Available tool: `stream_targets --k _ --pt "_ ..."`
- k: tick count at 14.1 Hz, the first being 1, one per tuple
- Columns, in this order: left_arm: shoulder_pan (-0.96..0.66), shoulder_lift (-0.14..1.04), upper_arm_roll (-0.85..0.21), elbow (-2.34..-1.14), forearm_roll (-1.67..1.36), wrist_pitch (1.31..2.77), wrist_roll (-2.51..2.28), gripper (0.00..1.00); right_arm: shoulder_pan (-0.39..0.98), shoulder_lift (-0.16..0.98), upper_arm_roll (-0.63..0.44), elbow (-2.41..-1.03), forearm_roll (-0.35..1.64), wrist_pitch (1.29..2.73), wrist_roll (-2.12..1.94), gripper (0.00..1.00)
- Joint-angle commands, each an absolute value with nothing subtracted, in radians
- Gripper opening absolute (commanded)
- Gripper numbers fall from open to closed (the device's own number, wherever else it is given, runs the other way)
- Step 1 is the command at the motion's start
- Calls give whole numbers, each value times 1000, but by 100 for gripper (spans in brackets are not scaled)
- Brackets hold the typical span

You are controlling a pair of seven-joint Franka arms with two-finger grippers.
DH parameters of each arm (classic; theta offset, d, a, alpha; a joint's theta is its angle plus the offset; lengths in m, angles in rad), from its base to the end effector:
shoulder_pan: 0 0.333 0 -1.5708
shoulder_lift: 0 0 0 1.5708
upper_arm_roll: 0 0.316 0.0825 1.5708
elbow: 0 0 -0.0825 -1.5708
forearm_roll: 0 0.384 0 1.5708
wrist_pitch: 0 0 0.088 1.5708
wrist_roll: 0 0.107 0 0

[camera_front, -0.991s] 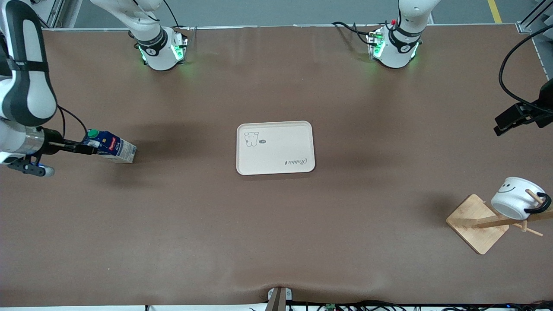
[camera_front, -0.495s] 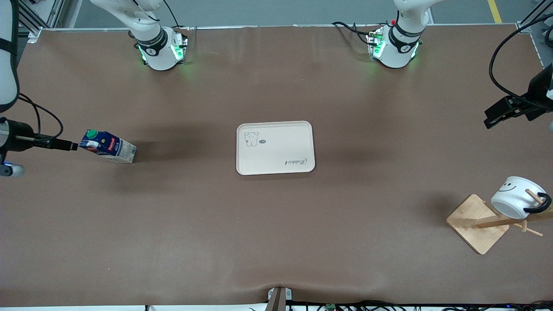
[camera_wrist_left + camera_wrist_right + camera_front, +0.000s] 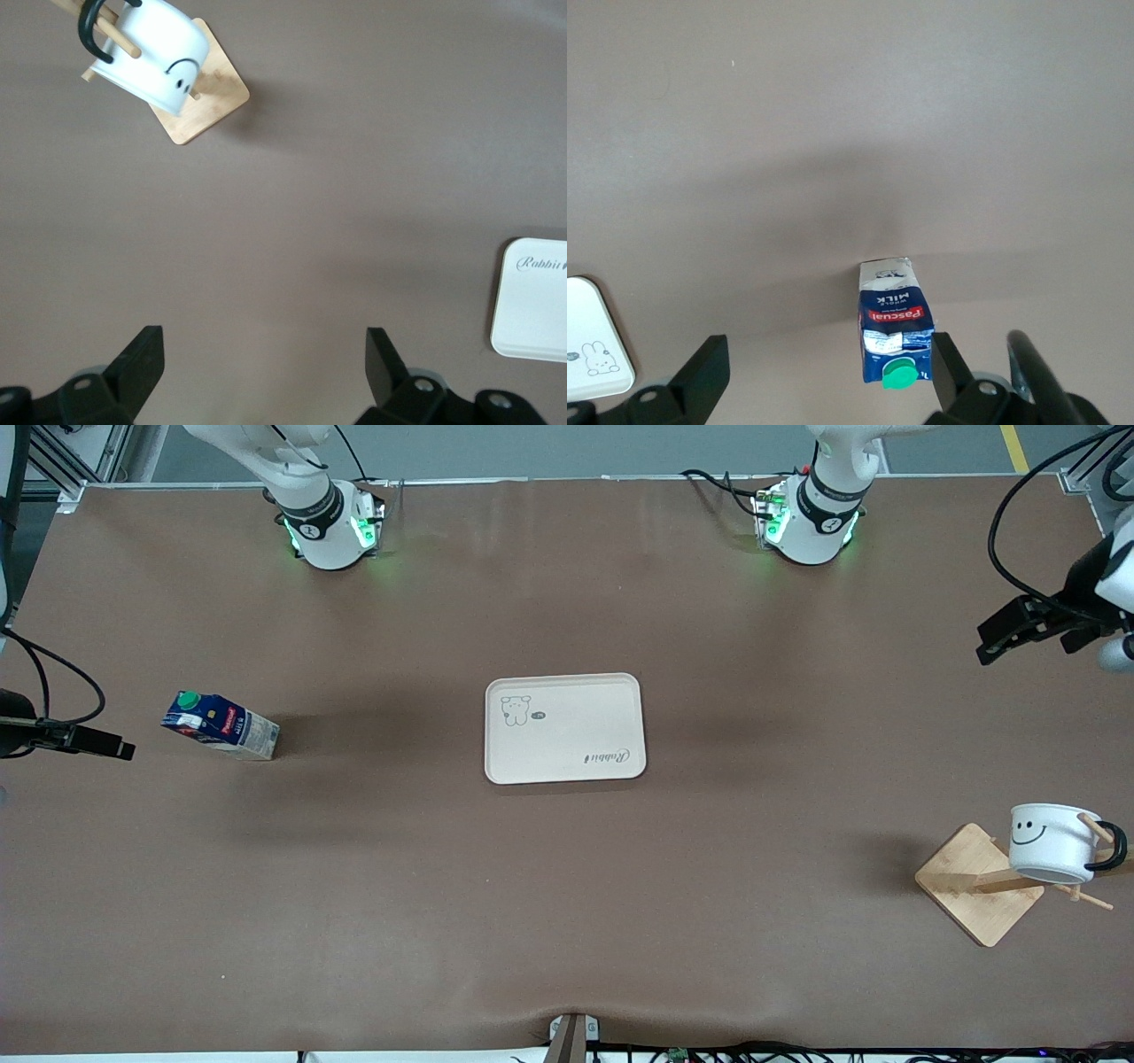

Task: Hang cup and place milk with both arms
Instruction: 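Set the milk down with the right gripper while the left gripper withdraws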

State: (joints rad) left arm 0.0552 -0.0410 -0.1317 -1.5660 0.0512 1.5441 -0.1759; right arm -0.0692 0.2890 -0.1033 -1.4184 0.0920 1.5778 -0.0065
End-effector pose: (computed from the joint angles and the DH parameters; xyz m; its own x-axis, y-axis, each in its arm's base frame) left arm 0.5382 -0.0373 0.6468 0.9945 0.1004 0.0284 0.1017 -0.9934 -0.0523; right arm 0.6276 -0.0910 0.5253 0.9782 -0.1640 -0.1273 -0.1730 -0.9829 -0.0626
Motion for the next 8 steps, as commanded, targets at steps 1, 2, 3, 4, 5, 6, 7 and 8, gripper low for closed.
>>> stream_targets --k 1,2,3,4,5,6,7,8 --pt "14 -106 -91 -1631 34 1548 -158 100 -64 258 -106 -1399 98 1479 14 100" --pt "15 -115 -91 -1638 32 1545 -158 100 -66 243 -106 -1405 124 1456 14 100" --pt "15 -123 -95 -1649 32 1545 -158 100 -64 224 -107 -1426 149 1422 14 100" --pt "14 -138 -97 -1670 25 1549 -164 100 -67 224 -107 -1419 158 1420 9 100" --pt "15 -153 -95 -1684 5 1558 -164 100 -61 219 -103 -1414 161 1427 9 100" --pt "14 -153 -95 -1684 3 1559 -164 100 -67 222 -103 -1393 166 1424 0 100" --pt "11 -153 -94 -1681 3 1557 -164 100 -64 225 -109 -1337 152 1428 5 100" --pt "17 -141 -95 -1675 3 1555 -158 100 -57 229 -109 -1295 125 1418 6 100"
